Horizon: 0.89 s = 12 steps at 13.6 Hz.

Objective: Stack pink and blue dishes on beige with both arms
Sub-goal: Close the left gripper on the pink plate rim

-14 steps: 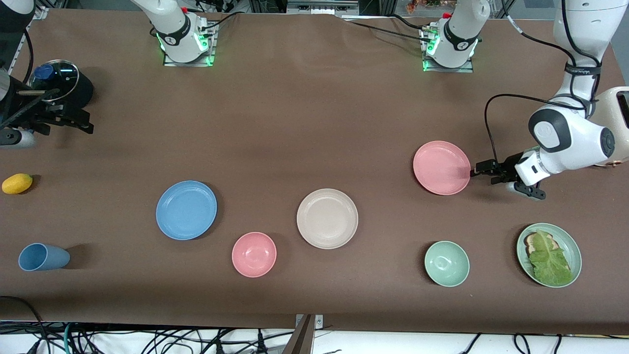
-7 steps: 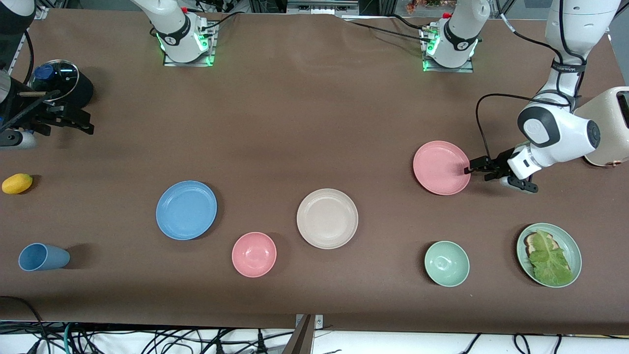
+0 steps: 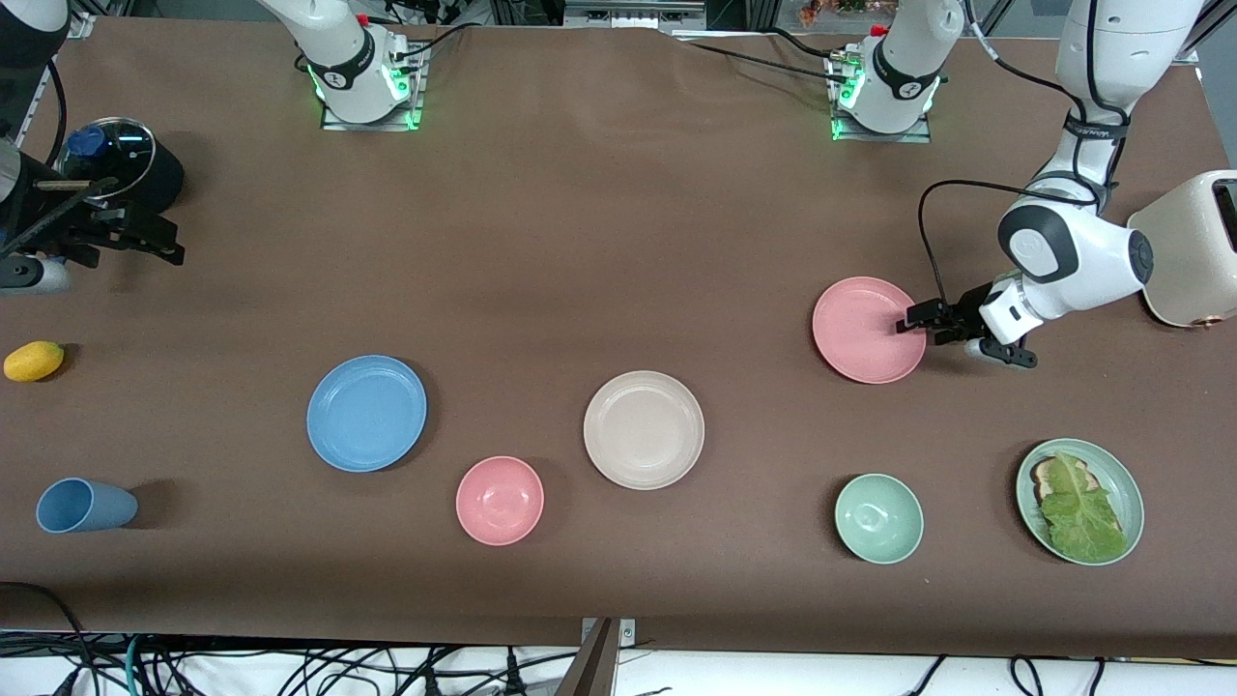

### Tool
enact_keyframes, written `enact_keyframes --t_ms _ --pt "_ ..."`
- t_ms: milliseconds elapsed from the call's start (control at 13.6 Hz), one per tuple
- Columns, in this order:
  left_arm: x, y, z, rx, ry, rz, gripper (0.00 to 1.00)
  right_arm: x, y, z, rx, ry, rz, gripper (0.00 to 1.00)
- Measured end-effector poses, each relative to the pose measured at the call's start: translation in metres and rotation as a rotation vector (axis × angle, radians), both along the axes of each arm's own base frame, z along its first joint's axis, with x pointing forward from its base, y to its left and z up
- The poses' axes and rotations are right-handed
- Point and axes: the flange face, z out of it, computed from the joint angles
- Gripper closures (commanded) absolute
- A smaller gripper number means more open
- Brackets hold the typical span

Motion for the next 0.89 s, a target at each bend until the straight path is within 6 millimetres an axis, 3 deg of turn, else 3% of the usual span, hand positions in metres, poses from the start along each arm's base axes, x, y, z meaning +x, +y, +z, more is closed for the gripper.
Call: enact_keyframes --t_ms 148,369,443,885 --pt "-0.007 0.0 -0.004 -0.015 -0.004 0.007 0.04 0.0 -0.001 0.0 0.0 -0.001 -0.001 0.0" --pt "-0.014 0.002 -0.006 -0.013 -0.014 0.019 0.83 0.0 -0.002 0.0 0.0 -0.001 -0.003 0.0" --pt "-0.015 0.003 -0.006 -0.012 -0.015 0.02 1.0 0.0 -0.002 0.0 0.0 -0.001 -0.003 0.0" --pt "-0.014 0.006 0.0 -0.012 -0.027 0.026 1.0 0.002 -0.002 -0.004 -0.001 0.003 -0.003 0.0"
